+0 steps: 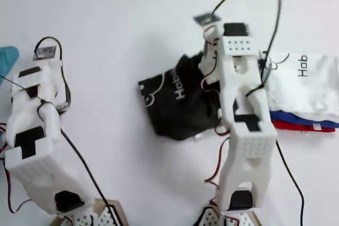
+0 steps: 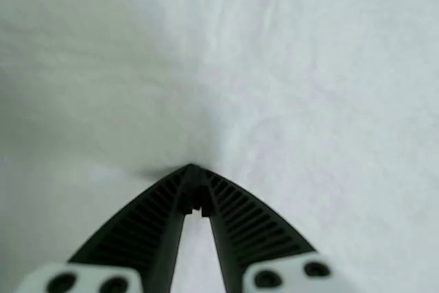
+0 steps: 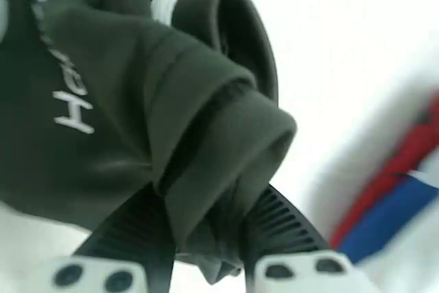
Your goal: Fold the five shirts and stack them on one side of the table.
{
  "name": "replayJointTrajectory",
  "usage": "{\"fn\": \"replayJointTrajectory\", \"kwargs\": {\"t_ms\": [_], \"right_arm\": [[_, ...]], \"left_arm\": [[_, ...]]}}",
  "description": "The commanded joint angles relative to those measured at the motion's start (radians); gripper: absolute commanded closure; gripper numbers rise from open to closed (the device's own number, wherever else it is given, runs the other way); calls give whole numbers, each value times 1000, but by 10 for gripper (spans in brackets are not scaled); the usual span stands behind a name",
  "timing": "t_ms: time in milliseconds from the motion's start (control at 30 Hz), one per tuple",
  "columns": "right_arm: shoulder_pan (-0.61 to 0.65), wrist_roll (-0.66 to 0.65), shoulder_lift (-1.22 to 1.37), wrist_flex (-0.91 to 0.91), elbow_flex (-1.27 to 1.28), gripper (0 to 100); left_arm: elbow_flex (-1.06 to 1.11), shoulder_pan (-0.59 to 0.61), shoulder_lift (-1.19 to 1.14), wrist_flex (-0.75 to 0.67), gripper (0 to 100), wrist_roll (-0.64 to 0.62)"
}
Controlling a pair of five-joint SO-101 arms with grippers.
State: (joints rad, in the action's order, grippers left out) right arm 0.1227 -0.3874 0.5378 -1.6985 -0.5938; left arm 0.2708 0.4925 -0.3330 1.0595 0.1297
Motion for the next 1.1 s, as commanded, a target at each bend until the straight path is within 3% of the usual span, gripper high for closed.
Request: {"fn": "replayJointTrajectory", "kwargs": {"t_ms": [0, 367, 500, 700, 1067], "right_arm": [[-13, -9, -220, -8, 20, 976], [-79, -58, -506, -8, 64, 976], [-193, -97, -535, -8, 55, 976], [-366, -261, -550, -1, 38, 976], [-621, -434, -418, 22, -221, 976]], "left_arm": [[-5, -44, 11, -38, 974, -6], [-5, -46, 11, -38, 974, -6], [-5, -46, 11, -38, 974, -6], [-5, -46, 11, -38, 974, -6], [-5, -46, 11, -38, 974, -6]]}}
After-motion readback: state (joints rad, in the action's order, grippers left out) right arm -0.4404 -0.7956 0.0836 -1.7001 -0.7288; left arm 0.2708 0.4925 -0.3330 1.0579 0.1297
